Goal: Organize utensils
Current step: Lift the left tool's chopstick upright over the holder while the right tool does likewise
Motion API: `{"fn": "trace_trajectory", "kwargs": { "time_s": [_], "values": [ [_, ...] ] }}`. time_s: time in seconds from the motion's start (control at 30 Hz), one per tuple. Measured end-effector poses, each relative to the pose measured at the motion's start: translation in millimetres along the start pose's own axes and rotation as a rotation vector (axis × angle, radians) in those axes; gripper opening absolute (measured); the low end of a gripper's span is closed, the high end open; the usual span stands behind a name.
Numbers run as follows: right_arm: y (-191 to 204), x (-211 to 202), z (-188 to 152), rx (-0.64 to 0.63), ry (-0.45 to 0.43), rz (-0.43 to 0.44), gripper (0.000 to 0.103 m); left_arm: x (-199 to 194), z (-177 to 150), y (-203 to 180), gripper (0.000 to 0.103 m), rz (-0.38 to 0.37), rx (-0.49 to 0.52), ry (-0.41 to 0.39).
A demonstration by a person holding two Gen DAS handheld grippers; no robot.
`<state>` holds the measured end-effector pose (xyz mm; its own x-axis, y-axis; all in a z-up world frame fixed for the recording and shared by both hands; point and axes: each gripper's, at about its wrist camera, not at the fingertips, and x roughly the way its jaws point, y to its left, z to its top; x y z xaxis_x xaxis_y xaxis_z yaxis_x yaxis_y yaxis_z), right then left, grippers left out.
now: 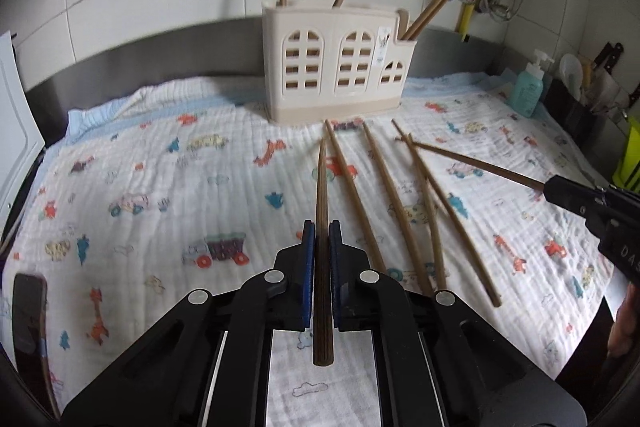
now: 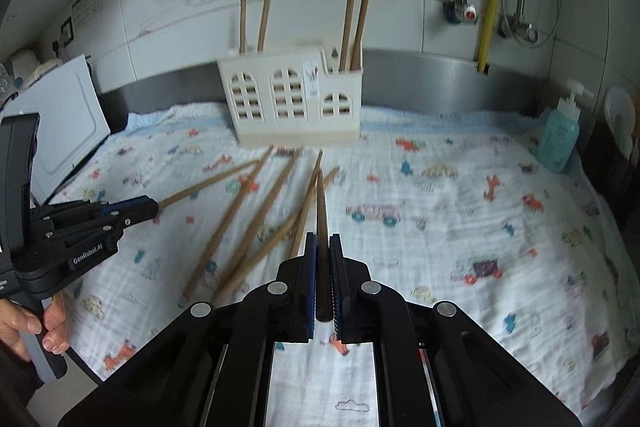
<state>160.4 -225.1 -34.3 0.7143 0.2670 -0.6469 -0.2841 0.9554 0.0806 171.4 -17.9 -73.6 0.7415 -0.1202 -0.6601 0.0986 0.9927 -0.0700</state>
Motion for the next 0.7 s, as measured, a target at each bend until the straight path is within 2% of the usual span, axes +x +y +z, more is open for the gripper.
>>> {"fn": "trace_trajectory", "kwargs": {
  "time_s": [0.17,0.43,0.7],
  "values": [
    [3,-17,23,-0.019,-0.054,0.024,0.006,-19,16,2,0.005,-0.034,0.022,-0.051],
    [6,-28,59,-0.049,-0.092,0.077,0.006,-31,38,9,0.005,-0.100,0.025,-0.075],
    [3,-44,118,-0.113,-0.144,0.100,0.006,-40,74,10,0.005,-0.103,0.078,-0.112]
  ]
}}
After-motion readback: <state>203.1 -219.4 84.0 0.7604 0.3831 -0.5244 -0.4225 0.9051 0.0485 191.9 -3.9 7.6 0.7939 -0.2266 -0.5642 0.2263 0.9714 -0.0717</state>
